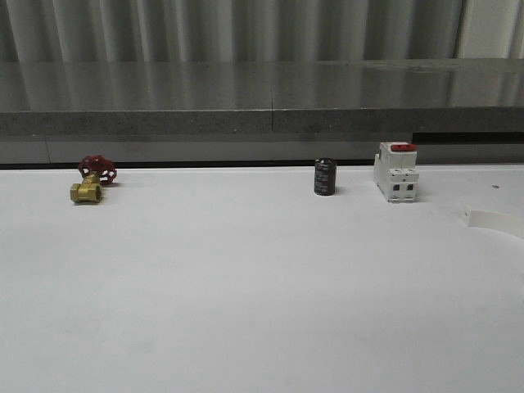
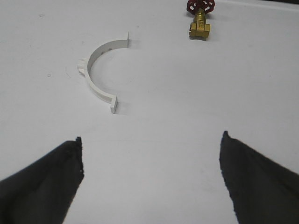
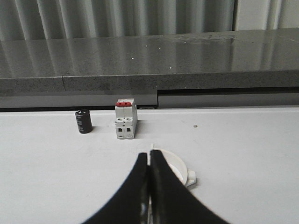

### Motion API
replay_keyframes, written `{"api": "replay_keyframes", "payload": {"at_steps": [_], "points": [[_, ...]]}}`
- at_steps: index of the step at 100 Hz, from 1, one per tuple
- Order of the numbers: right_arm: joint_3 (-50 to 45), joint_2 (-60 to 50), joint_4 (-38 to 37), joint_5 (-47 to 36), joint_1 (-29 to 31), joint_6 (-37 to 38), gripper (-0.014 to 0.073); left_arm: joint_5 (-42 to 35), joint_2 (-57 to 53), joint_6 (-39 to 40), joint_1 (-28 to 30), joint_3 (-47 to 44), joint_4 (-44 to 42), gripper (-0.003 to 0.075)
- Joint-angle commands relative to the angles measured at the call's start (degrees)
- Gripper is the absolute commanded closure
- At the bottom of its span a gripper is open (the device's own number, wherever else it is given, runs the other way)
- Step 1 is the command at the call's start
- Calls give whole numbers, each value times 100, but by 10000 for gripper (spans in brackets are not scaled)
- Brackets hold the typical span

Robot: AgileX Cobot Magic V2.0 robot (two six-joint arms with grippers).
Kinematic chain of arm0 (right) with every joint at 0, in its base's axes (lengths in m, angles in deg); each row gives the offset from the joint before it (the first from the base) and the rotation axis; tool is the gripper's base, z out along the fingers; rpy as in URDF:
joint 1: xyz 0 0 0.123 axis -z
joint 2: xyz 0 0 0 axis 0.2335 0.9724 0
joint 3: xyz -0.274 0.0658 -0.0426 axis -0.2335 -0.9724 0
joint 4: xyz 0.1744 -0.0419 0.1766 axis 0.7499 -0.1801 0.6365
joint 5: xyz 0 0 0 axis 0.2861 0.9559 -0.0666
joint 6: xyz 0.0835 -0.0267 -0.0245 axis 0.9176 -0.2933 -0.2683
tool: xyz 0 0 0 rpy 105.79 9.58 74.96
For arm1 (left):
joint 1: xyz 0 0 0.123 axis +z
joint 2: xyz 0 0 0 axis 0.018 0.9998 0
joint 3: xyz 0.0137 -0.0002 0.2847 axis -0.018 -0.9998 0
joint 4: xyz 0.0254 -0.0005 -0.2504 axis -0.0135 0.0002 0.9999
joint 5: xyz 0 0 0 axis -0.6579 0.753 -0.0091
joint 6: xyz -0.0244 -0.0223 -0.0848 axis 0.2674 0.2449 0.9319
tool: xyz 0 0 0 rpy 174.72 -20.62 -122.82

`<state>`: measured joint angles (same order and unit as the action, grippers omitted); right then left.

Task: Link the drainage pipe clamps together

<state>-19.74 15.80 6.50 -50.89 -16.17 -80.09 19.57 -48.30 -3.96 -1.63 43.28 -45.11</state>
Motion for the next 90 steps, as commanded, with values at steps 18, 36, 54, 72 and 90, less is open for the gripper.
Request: {"api": "replay_keyframes", "payload": {"at_steps": [18,36,54,72,90], "points": [[92,-114,-1,-499,35,-49,662,-225,1013,10,58,736,-114,81],[92,-114,-1,-499,35,-49,662,-48,2344,-77,249,1750,-144,81],[92,-114,-1,-499,35,-49,662,142,3516,-689,555,2577,-25,81],[92,-114,-1,-499,35,-49,662,238,4425,-1316,863,3017,231,81],[92,-114,-1,-499,35,-49,662,309,5200,-1638,1249,3369,293,81]]}}
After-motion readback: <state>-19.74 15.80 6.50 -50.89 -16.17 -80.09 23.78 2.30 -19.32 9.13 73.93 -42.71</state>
